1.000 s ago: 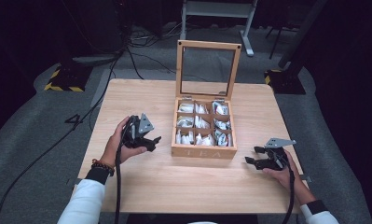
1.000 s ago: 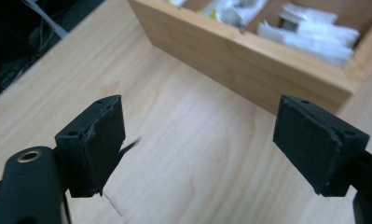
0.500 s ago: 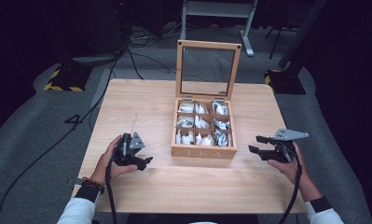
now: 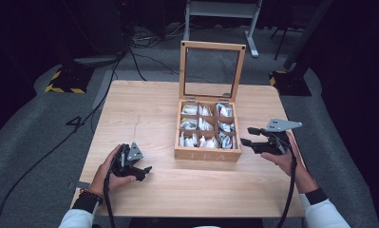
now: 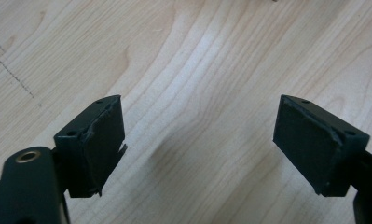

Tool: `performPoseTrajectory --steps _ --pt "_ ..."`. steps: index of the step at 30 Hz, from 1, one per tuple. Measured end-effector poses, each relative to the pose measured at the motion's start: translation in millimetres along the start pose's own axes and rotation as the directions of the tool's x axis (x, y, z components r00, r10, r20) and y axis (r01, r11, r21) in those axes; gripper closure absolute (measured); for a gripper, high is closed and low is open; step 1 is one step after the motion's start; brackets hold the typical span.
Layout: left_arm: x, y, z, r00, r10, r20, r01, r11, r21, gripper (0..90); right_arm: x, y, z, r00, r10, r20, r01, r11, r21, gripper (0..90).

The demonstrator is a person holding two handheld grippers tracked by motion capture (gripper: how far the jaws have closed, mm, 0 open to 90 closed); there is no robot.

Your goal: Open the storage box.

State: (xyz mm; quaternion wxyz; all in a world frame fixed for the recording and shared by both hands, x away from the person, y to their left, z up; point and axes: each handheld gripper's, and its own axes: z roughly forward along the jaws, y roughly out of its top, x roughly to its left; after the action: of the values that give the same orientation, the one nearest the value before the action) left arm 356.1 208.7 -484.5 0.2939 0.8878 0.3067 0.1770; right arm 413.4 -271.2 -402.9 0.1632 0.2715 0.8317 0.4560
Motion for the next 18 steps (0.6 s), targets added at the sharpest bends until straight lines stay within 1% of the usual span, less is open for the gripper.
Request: performPoseTrajectory --steps 3,5,7,9,12,14,17,18 --pt "-3.4 -4.4 -0.1 1.0 0.006 0.004 -0.006 1.0 0.002 16.8 9.7 11.4 14.5 0.9992 -0.022 -0.032 0.023 1.0 0.012 43.3" --pt "-4.2 -7.7 -0.8 0.9999 -0.002 0.012 0.002 1.0 0.003 16.7 16.2 17.7 25.0 0.998 -0.036 -0.052 0.038 0.999 0.028 43.6" --pt "-5.1 -11.9 -1.5 0.9998 -0.013 0.015 0.013 0.9999 -0.007 16.6 22.2 23.0 35.4 0.9969 -0.046 -0.065 0.048 0.998 0.037 43.9" --pt "-5.6 -16.4 -1.5 0.9995 -0.021 0.022 0.021 0.9998 -0.008 16.3 27.4 27.3 45.6 0.9959 -0.051 -0.076 0.055 0.997 0.052 44.2" --pt "-5.8 -21.2 -3.4 0.9991 -0.035 0.022 0.036 0.9991 -0.022 16.3 34.0 33.4 58.0 0.9938 -0.053 -0.097 0.06 0.996 0.066 44.7" --pt "-4.8 -24.9 -3.2 0.998 -0.054 0.033 0.056 0.9976 -0.041 16.2 37.8 37.4 65.5 0.9928 -0.059 -0.105 0.067 0.995 0.08 45.9" --pt "-0.4 -32.0 -1.5 0.9947 -0.074 0.071 0.08 0.9934 -0.082 16.1 42.6 41.2 77.9 0.991 -0.057 -0.121 0.07 0.992 0.103 49.7" --pt "1.1 -32.6 -1.6 0.9925 -0.09 0.083 0.096 0.9926 -0.074 16.1 44.5 41.9 82.2 0.9904 -0.066 -0.121 0.08 0.99 0.12 50.6"
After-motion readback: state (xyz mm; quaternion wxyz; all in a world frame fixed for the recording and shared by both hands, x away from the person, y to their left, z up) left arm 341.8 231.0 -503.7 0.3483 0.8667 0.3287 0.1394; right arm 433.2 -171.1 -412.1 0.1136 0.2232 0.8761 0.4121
